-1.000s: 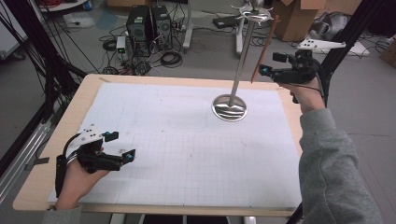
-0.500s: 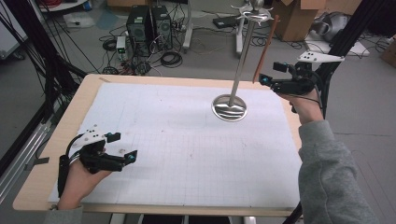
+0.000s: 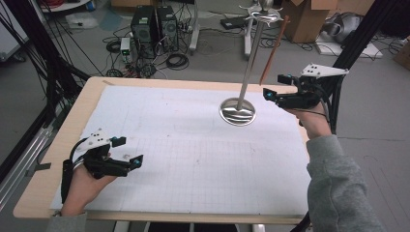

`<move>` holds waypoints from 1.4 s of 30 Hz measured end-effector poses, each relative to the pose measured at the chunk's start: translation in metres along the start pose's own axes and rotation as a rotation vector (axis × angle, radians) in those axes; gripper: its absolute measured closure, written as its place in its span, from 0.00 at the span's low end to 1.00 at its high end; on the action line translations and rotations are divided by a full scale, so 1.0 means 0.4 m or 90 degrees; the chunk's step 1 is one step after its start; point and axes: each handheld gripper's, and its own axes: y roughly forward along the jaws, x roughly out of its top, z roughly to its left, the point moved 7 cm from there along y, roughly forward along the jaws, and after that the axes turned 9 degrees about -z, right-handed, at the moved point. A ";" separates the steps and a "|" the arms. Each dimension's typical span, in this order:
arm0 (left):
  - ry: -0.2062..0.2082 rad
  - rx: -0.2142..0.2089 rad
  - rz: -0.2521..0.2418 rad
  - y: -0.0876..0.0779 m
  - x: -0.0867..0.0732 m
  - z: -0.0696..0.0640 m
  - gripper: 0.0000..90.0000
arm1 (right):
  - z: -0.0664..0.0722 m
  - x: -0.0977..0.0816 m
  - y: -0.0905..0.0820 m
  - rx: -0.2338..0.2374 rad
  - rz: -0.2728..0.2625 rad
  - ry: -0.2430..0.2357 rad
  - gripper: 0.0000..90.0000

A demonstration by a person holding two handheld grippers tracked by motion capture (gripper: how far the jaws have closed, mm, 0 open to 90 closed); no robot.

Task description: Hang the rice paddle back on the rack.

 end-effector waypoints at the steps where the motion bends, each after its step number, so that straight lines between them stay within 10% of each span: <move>1: -0.004 -0.003 -0.003 0.002 0.002 -0.003 0.02 | 0.000 0.000 0.000 0.000 0.000 0.000 0.16; 19: -0.013 -0.025 -0.012 0.017 0.012 -0.012 0.02 | 0.026 -0.084 -0.049 -0.059 0.000 0.020 0.16; 42: -0.029 -0.028 -0.016 0.020 0.007 -0.012 0.02 | 0.087 -0.188 -0.085 -0.062 -0.024 0.029 0.16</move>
